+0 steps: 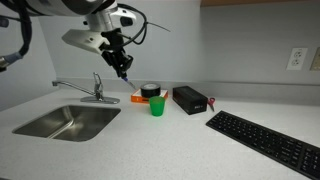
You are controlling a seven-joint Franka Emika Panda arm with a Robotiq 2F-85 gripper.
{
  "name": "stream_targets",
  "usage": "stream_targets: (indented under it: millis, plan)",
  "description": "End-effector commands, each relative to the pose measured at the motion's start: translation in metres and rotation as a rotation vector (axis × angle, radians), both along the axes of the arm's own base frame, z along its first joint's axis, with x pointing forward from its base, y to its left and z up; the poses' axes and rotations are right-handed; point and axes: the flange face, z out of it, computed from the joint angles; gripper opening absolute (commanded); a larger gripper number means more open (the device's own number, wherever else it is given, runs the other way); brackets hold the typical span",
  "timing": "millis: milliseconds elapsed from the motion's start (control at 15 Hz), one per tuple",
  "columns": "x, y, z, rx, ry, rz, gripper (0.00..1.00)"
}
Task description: Take the pen out of the green cup
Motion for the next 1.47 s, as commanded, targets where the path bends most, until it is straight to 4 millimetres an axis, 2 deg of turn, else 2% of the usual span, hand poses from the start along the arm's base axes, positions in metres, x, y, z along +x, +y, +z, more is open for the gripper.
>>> stream_targets:
  millis: [0,133,267,533,600,667,800,1267,1400]
  plan:
    - [0.003,0.025,-0.048,-0.042,-0.020,0.045,0.04]
    - [0.010,0.028,-0.081,-0.086,-0.030,0.063,0.04]
    - [0.014,0.027,-0.106,-0.121,-0.022,0.081,0.04]
    - [0.023,0.017,-0.131,-0.176,0.024,0.084,0.04]
    - [0.024,0.018,-0.133,-0.182,0.033,0.079,0.18]
    - [0.027,0.019,-0.135,-0.182,0.041,0.077,0.43]
    - [0.030,0.022,-0.137,-0.174,0.046,0.070,0.47]
    - [0.040,0.022,-0.140,-0.161,0.058,0.061,0.99]
    - [0.042,0.022,-0.140,-0.159,0.062,0.057,1.00]
